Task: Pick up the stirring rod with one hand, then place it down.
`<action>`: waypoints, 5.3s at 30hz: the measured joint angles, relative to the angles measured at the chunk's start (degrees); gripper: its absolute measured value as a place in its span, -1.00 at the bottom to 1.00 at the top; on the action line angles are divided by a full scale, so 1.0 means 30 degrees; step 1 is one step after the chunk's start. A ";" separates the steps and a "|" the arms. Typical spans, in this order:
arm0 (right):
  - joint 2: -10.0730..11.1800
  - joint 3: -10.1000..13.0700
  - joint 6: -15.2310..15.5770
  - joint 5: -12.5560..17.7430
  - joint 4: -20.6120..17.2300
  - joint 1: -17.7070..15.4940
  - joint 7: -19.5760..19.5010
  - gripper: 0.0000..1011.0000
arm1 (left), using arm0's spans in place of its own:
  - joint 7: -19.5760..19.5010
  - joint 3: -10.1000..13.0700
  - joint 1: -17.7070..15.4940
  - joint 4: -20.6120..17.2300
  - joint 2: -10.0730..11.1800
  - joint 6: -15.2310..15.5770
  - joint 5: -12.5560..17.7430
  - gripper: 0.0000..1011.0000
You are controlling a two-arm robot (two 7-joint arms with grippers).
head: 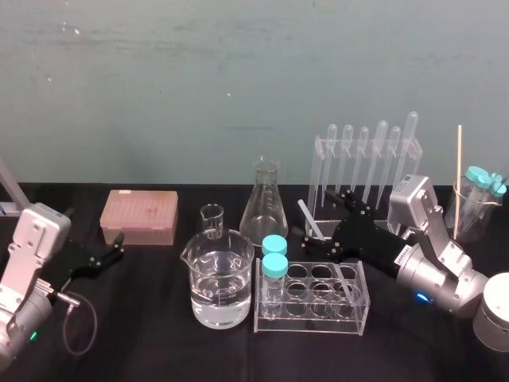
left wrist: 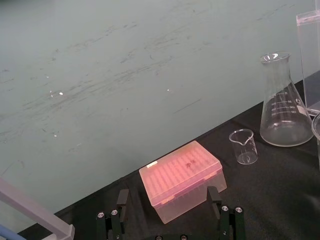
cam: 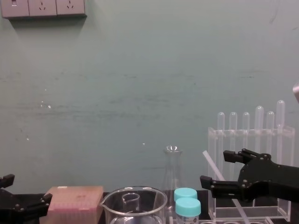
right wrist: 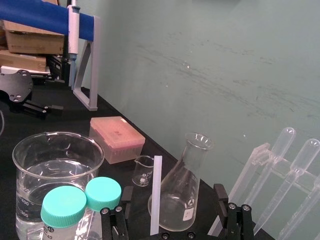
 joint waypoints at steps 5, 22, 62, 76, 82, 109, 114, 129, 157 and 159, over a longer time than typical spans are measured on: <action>0.0018 -0.0017 -0.0015 -0.0002 -0.0011 -0.0001 -0.0006 0.98 | 0.0000 0.0001 0.0000 0.0000 -0.0001 0.0001 0.0001 0.98; 0.0045 -0.0049 -0.0075 -0.0003 -0.0041 -0.0022 -0.0014 0.35 | -0.0001 0.0001 0.0000 0.0000 0.0000 0.0000 0.0001 0.98; -0.0599 0.1650 -0.0505 0.2705 -0.0845 -0.0531 0.0692 -0.86 | 0.0000 0.0001 -0.0001 0.0000 -0.0001 0.0000 0.0001 0.98; -0.1011 0.2573 -0.3697 0.4342 -0.1638 -0.0390 0.1780 -0.86 | 0.0000 0.0000 -0.0001 0.0001 0.0000 0.0000 0.0001 0.98; -0.1109 0.2811 -0.5062 0.5311 -0.0755 -0.0303 0.3034 -0.86 | -0.0001 0.0001 0.0000 0.0000 0.0000 0.0000 0.0001 0.98; -0.0954 0.2765 -0.4592 0.5472 -0.0092 -0.0513 0.3223 -0.86 | 0.0001 0.0001 0.0000 0.0000 -0.0001 0.0000 0.0001 0.98; -0.0957 0.2766 -0.4606 0.5471 -0.0104 -0.0506 0.3223 -0.86 | 0.0000 0.0001 0.0000 0.0000 0.0000 0.0000 0.0000 0.98; -0.0958 0.2766 -0.4635 0.5471 -0.0125 -0.0500 0.3226 -0.86 | 0.0000 0.0001 -0.0001 0.0000 -0.0001 0.0000 0.0001 0.98; -0.0957 0.2766 -0.4633 0.5473 -0.0124 -0.0500 0.3226 -0.86 | 0.0000 0.0000 -0.0001 0.0000 0.0000 0.0000 0.0000 0.98; -0.0956 0.2766 -0.4633 0.5472 -0.0123 -0.0500 0.3227 -0.86 | 0.0000 0.0000 0.0000 0.0000 -0.0001 0.0000 0.0000 0.98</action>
